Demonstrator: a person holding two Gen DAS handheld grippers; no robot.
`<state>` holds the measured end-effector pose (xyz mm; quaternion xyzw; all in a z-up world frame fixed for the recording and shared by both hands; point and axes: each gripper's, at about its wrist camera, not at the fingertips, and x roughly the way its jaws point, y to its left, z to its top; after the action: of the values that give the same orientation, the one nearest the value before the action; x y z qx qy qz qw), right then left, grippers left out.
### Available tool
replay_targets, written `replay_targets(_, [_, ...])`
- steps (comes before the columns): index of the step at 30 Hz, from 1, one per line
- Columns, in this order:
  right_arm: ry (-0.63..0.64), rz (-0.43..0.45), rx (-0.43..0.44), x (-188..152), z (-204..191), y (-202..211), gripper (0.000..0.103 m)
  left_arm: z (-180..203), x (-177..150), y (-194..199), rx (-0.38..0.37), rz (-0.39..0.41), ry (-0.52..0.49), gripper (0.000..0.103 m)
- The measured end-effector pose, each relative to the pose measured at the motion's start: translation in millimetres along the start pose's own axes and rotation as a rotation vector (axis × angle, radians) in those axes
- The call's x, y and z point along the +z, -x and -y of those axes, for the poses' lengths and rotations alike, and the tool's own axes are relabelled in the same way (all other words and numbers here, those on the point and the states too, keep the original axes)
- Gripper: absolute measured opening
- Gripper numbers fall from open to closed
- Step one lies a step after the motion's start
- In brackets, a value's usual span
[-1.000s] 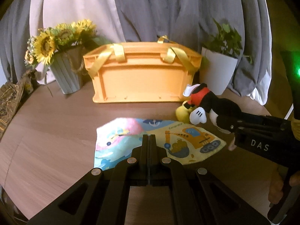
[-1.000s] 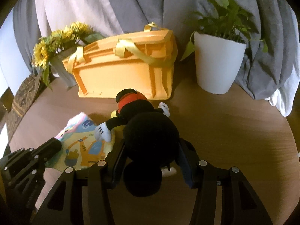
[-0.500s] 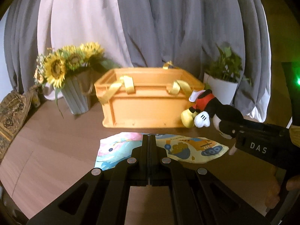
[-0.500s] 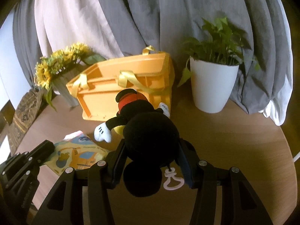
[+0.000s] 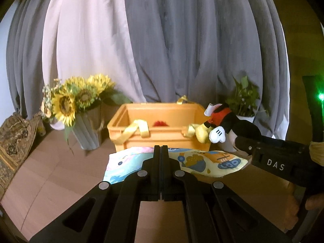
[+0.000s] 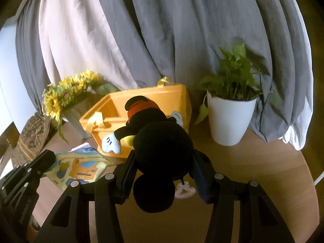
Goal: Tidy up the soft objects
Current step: 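Lift the cloth book with the left gripper while the right gripper carries the Mickey plush over the crate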
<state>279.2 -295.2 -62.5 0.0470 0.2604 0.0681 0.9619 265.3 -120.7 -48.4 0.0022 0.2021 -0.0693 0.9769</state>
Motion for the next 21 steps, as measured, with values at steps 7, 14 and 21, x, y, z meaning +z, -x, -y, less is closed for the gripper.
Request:
replay_targets(7, [-0.016,0.043,0.004,19.5,-5.8,6.6,0.053,-5.2,23.8,4.9,-0.009,0.066,-0.016,0.002])
replay_targets(14, [-0.022,0.089,0.002,41.1,-14.1,10.0,0.053,-11.5,46.6,1.3,-0.034,0.114,-0.031,0.002])
replay_targets(21, [-0.031,0.127,0.000,59.3,-20.3,8.7,0.053,-15.7,68.0,-6.3,-0.053,0.163,-0.049,0.002])
